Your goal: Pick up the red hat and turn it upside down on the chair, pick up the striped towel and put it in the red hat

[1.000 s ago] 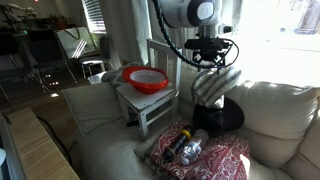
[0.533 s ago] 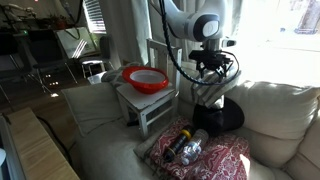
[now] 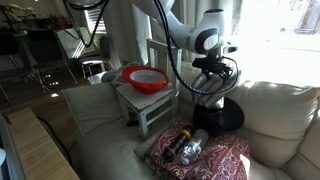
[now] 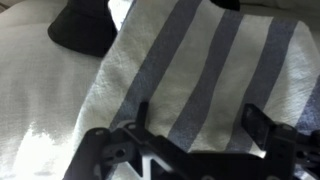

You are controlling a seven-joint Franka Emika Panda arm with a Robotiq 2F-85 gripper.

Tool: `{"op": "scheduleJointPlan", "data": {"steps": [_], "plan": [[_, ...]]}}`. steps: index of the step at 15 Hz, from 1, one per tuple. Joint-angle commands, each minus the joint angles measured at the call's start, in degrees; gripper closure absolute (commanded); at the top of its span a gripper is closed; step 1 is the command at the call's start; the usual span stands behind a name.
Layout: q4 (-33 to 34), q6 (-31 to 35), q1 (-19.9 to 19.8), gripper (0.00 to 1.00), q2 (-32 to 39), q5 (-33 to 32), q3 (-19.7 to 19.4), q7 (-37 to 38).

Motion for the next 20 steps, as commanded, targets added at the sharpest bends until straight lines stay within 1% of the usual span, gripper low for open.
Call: {"op": "scheduleJointPlan", "data": {"steps": [1, 2, 4, 6, 9, 10, 12, 13, 15, 20], "plan": [[7.0, 1.2, -0.1, 0.37, 5.9, -0.1, -0.2, 2.7], [7.6, 1.0, -0.1, 0.47, 6.3, -0.2, -0.3, 2.9], [9.1, -0.3, -0.1, 0.62, 6.7, -0.5, -0.7, 3.4], [10.0, -1.7, 0.0, 0.75, 6.7, -1.0, -1.6, 4.2], [9.4, -7.1, -1.0, 0.99, 4.8, 0.2, -0.5, 2.4], [9.5, -9.8, -1.8, 1.0, 4.3, 1.0, 0.7, 1.2], [10.3, -13.0, -2.4, 1.0, 3.8, 1.6, 1.2, 1.3], [10.5, -13.8, -2.6, 0.99, 3.5, 1.7, 1.3, 1.9], [9.7, -14.7, -3.3, 0.99, 1.7, 2.0, 2.0, 0.8], [5.7, -17.5, -6.3, 0.99, -5.1, 4.4, 5.9, -2.1]]}}
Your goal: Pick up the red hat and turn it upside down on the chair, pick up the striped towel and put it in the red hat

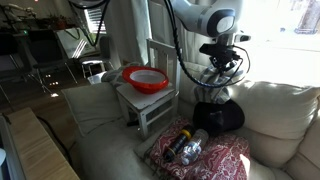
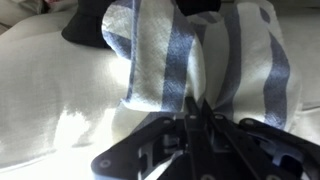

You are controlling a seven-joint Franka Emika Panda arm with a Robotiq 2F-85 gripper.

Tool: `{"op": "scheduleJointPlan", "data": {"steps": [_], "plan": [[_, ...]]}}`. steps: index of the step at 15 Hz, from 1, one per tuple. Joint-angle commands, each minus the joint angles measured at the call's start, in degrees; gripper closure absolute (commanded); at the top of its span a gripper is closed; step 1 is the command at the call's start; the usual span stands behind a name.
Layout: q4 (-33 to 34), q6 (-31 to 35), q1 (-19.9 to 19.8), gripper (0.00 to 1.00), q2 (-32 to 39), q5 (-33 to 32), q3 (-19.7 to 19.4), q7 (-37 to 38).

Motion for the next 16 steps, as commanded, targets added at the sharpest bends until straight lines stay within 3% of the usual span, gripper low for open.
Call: {"op": "scheduleJointPlan", "data": {"steps": [1, 6, 11, 16], "plan": [[-4.9, -3.0, -2.5, 0.99, -6.3, 2.1, 2.7, -3.1], [-12.5, -1.4, -3.6, 0.99, -15.4, 2.0, 3.0, -4.3], [-23.7, -7.6, -4.1, 0.99, -25.5, 0.6, 3.7, -9.4], [-35.8, -9.2, -2.7, 0.99, -34.9, -2.5, 2.7, -12.3]]}}
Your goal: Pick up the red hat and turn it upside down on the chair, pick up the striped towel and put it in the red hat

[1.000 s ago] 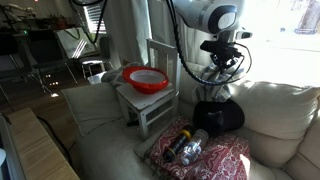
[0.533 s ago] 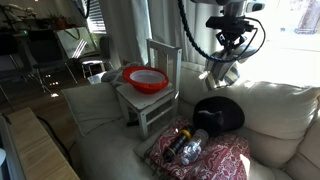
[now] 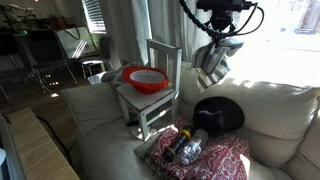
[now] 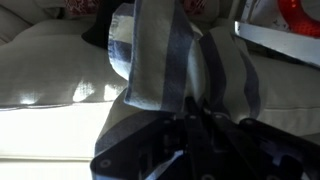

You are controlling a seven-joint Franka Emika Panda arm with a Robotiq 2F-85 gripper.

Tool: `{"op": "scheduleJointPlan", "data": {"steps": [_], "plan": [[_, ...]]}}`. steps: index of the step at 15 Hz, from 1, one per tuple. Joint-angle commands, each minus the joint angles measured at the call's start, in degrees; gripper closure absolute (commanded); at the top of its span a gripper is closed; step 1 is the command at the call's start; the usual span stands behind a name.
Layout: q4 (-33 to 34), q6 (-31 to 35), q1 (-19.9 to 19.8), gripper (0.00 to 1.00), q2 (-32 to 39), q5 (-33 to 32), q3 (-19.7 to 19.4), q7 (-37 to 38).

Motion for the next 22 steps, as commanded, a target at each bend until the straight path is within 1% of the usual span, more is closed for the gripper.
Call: {"op": "scheduleJointPlan", "data": {"steps": [1, 2, 5, 6, 8, 11, 12, 14, 16, 19, 22], "plan": [[-13.9, 0.6, 0.5, 0.99, -9.7, -2.0, -0.1, -3.2], [-16.1, 1.0, 1.9, 0.99, -11.4, -0.3, -1.9, -4.3], [-23.7, 2.5, 2.4, 0.99, -16.9, 1.5, -1.5, -7.0], [-14.8, -0.3, 3.1, 0.95, -10.8, 1.2, -2.5, -5.5], [-18.7, 0.2, 3.6, 0.95, -13.8, 1.4, -2.6, -5.9], [-20.7, 0.4, 3.7, 0.95, -15.4, 1.5, -2.8, -6.1], [-21.4, 0.3, 3.5, 0.99, -16.2, 2.0, -2.3, -7.0], [-24.0, -1.4, 3.4, 0.99, -19.6, 2.4, -1.4, -10.8], [-26.4, -5.9, 3.3, 0.99, -23.2, 2.7, -0.7, -17.3], [-28.1, -15.7, 5.0, 0.99, -27.8, 2.4, -1.8, -23.1], [-28.7, -25.5, 7.0, 0.99, -29.9, 3.7, -2.3, -27.6]]}}
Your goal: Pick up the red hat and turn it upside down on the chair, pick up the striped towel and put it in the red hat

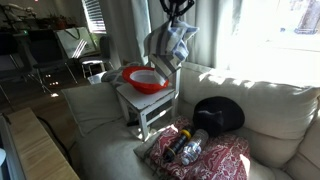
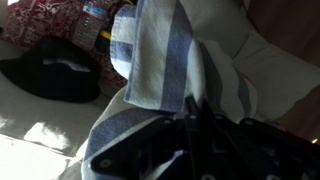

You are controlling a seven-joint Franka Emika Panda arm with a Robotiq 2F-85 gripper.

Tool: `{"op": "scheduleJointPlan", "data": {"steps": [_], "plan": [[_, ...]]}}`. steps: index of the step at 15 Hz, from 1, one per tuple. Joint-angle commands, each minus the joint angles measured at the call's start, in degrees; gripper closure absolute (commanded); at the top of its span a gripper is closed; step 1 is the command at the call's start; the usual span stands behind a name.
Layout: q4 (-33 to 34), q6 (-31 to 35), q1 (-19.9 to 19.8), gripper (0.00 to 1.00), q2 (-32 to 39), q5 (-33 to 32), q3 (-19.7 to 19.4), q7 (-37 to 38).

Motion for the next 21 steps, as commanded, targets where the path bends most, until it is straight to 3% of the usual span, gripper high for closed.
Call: {"op": "scheduleJointPlan", "data": {"steps": [1, 5, 14, 21], "plan": [[-3.2, -9.5, 3.1, 0.99, -3.6, 2.2, -1.7, -6.1], [-4.3, -12.4, 6.6, 0.99, -2.7, 2.2, -1.7, -8.7], [-3.5, 1.6, 13.4, 0.99, 6.6, 0.9, -0.8, -4.7], [-0.4, 8.5, 14.8, 0.99, 13.4, 1.5, 0.5, -2.5]]}}
